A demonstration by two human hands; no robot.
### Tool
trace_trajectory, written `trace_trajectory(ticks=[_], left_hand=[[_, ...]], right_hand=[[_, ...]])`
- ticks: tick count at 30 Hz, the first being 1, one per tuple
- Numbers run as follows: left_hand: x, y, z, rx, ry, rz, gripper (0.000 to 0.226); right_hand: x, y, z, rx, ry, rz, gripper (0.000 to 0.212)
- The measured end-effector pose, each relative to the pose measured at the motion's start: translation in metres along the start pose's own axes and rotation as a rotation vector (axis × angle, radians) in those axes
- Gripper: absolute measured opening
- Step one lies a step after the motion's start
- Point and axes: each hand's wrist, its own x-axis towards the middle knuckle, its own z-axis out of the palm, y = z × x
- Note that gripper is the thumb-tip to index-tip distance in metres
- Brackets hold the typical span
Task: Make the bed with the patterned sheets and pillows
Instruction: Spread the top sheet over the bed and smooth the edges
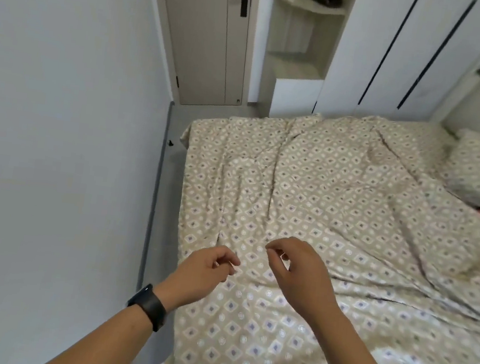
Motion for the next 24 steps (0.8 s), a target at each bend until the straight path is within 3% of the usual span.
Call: trace_trajectory(ticks=[6, 11, 18, 24], left_hand=[[0.114, 0.003, -0.039, 0.107, -0.261, 0.097, 0.020], [0.178, 0.022, -0.071, 0.341, -0.603, 0.253, 0.022], [0.173, 0.056, -0.089, 0.450, -0.881, 0.409, 0.024], [0.143, 0.062, -0.085, 0.411, -0.973, 0.438, 0.022]], right_hand=[[0.050, 0.000, 0.027, -0.017, 0.080, 0.217, 0.017], [0.050, -0.038, 0.051, 0.148, 0.365, 0.577, 0.016], [0.024, -0.102, 0.068, 0.067, 0.457, 0.738, 0.016], [0.014, -0.110, 0.073, 0.067, 0.525, 0.779, 0.016]])
